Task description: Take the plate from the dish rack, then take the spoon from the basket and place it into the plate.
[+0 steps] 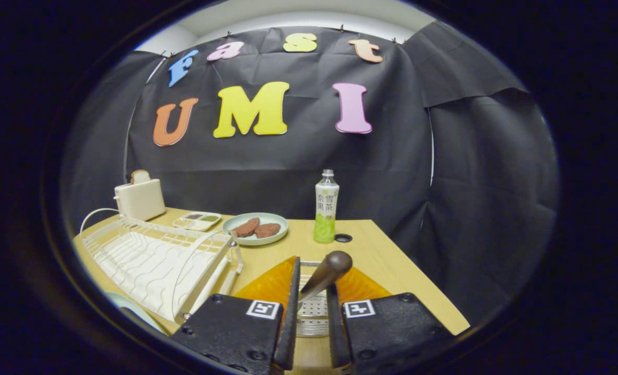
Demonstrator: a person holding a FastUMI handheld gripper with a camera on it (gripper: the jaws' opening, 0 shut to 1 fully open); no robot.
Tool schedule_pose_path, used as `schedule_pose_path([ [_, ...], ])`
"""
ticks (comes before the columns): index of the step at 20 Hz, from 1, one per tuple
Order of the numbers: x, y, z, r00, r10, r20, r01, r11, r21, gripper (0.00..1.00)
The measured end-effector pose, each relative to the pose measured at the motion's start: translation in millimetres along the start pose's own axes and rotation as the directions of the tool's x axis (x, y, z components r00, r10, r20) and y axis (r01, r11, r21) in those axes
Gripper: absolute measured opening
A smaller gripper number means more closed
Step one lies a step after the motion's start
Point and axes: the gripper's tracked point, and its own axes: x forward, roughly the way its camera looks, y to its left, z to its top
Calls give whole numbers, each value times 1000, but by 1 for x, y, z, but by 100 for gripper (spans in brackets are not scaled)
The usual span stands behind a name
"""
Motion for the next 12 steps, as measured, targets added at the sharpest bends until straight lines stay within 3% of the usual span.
schedule_pose_path([
  [2,-3,14,3,1000,25,6,-25,1000,5,22],
  [4,-2,8,11,999,-31,31,32,999,-24,18],
  [12,-24,6,61,989,-104,108,107,994,-17,16],
])
